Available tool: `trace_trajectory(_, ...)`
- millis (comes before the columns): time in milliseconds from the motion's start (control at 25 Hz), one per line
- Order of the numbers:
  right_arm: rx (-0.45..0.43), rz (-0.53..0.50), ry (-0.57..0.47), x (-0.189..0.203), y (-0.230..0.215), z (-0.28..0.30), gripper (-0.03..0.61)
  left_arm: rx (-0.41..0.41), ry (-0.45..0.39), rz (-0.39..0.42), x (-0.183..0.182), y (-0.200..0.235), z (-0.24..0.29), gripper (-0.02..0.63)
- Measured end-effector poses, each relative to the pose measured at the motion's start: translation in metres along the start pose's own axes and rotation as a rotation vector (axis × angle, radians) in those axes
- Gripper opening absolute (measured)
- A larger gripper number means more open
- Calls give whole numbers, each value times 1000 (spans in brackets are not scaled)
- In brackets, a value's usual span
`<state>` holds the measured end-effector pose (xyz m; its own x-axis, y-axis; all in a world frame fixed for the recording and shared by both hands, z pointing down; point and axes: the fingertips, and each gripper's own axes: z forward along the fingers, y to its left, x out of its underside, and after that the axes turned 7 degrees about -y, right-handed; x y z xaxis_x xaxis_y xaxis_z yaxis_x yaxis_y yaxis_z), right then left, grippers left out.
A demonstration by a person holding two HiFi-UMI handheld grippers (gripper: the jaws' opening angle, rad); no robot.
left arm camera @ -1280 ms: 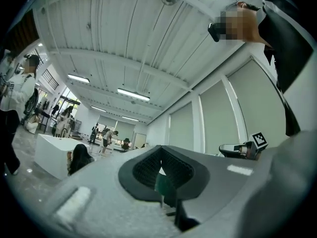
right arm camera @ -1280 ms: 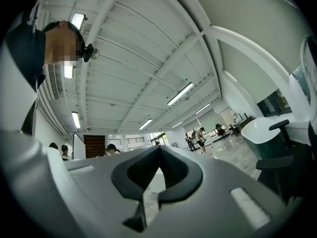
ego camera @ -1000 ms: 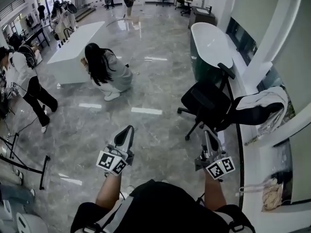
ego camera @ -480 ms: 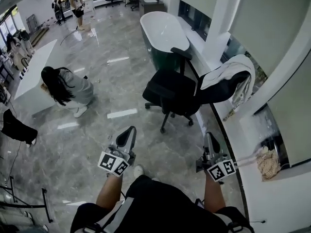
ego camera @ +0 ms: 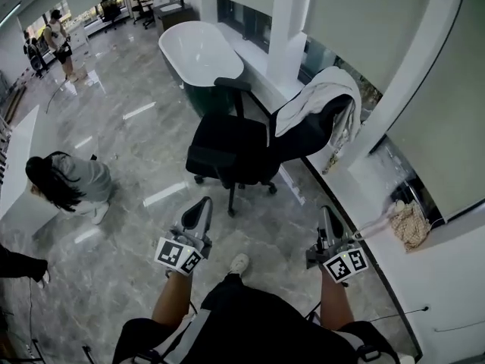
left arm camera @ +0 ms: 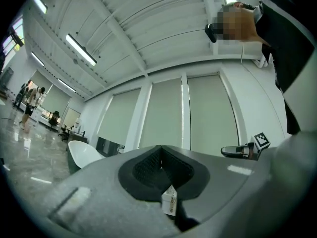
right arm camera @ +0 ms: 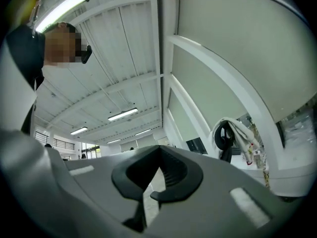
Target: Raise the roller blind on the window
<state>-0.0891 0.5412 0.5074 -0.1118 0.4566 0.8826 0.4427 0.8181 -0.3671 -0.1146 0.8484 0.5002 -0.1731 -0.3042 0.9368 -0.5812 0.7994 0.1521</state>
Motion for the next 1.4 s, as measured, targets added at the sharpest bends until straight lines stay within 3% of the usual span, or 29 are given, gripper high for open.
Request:
trace_trajectory(320, 74, -69, -49, -14, -22, 56, 0, 134, -26, -43, 6, 31, 87, 3)
trace_trajectory(440, 98, -30, -96, -22, -30, 70, 0, 177, -25, -44, 11, 45, 111, 3)
trace_trajectory(720, 263, -72, -159, -33, -72, 52, 0, 286, -5, -106, 50, 46, 167, 3)
trace_trajectory(1000, 394, -156, -189, -55, -95, 20, 0, 455, 33, -179, 81, -6, 223, 3)
trace_trajectory(1400, 526, -182, -297, -119, -171, -55, 0, 621, 62, -193, 110, -124, 293, 3)
